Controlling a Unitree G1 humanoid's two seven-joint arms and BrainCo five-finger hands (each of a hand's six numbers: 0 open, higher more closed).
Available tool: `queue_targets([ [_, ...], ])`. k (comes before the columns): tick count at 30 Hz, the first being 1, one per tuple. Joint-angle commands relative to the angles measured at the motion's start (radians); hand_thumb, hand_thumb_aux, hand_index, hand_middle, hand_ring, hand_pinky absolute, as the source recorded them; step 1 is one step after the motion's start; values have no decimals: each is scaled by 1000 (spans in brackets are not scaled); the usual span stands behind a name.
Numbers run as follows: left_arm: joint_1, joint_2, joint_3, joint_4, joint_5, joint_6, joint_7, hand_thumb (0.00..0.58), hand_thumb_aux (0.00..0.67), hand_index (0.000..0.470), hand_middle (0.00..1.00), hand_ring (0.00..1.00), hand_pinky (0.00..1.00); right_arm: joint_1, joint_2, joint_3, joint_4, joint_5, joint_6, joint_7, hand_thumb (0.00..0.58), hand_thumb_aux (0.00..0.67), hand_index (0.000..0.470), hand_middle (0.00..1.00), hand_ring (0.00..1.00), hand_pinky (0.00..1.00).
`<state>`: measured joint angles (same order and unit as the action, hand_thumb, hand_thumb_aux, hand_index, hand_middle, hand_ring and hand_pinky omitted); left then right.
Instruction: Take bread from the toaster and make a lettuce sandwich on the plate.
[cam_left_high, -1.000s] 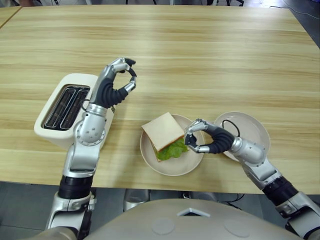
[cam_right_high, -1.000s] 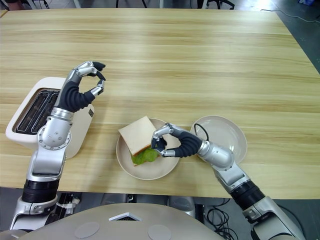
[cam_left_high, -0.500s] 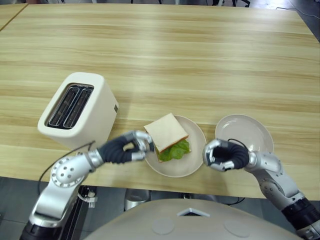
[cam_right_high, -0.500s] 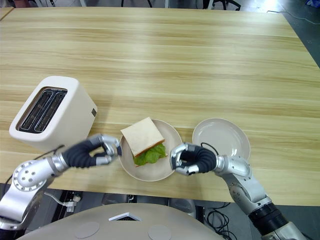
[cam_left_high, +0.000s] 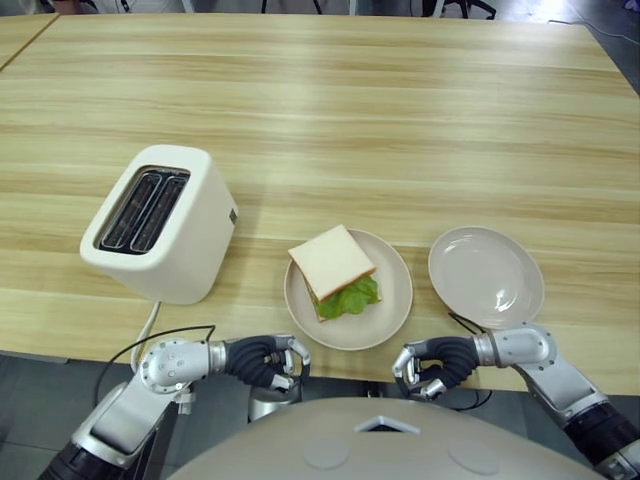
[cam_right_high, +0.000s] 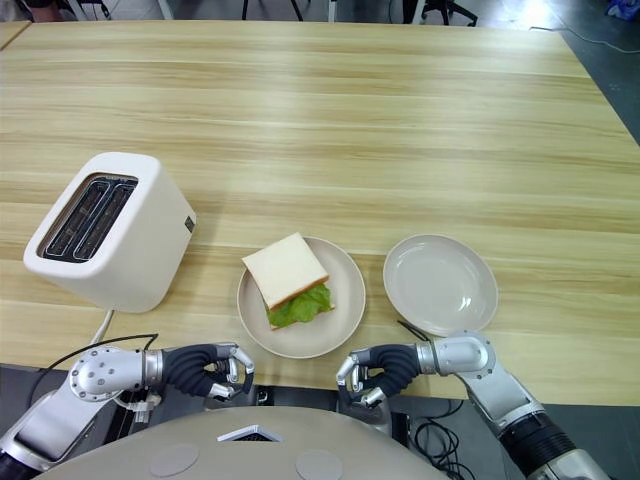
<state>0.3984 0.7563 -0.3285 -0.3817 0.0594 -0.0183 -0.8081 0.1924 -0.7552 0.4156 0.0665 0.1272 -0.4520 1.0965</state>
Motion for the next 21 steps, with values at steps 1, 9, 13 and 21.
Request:
queue_targets([
  [1,-95,-35,-47,134,212,-32,124,580,670,460,1000,1000,1000,-55,49,-5,63,-201,-85,-138,580,670,460,1000,1000,1000],
  [9,-245,-135,-147,359,431,-119,272,580,670,460,1000,1000,1000,-189,151,16,238,-482,-204,-401,580,670,460,1000,1000,1000],
  [13,-371,-214,-148,520,477,-161,373,580,670,460,1000,1000,1000,-284,213,32,398,-597,-257,-564,580,670,460,1000,1000,1000],
  [21,-672,-336,-125,991,487,-236,583,580,670,460,1000,1000,1000,-610,318,99,797,-805,-280,-895,580,670,460,1000,1000,1000],
])
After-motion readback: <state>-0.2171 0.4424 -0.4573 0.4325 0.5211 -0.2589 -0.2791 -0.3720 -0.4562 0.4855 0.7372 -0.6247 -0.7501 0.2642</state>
